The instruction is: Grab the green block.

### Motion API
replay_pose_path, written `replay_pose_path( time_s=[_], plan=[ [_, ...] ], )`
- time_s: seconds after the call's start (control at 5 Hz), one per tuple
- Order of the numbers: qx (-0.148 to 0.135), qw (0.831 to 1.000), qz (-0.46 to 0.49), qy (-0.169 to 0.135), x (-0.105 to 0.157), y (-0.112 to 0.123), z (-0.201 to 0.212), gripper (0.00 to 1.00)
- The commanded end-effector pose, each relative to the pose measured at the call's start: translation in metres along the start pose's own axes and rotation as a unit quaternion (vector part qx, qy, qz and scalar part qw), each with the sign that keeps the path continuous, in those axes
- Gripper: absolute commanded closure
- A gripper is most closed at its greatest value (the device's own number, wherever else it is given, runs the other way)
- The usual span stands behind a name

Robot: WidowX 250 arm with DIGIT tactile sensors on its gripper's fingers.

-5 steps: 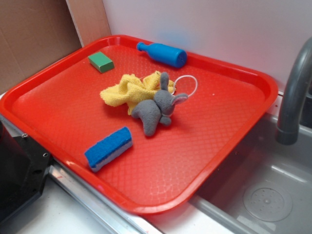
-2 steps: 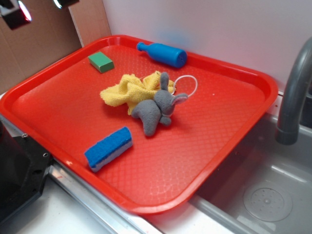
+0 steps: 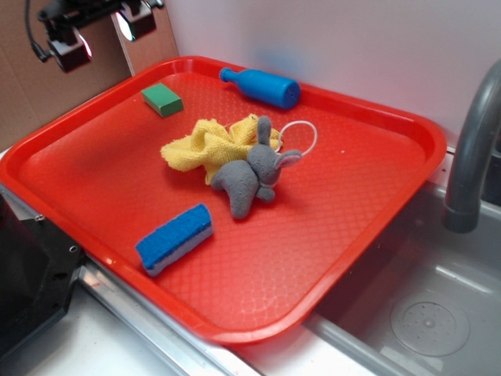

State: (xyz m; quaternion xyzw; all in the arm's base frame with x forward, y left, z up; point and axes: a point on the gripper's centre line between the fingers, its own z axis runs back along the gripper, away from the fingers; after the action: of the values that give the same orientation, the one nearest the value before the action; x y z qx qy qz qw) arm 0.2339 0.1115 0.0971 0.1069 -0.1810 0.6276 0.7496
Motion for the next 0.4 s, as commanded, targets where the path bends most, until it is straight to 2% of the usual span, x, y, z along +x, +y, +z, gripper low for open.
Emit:
replay_pose_path(
  time_s=[0.0, 0.2],
  plan=[
    [0.002, 0.999, 0.018, -0.031, 0.018, -0.026, -0.04, 0.0],
    [-0.006, 1.0, -0.007, -0.004, 0.015, -0.041, -0.066, 0.0]
  ],
)
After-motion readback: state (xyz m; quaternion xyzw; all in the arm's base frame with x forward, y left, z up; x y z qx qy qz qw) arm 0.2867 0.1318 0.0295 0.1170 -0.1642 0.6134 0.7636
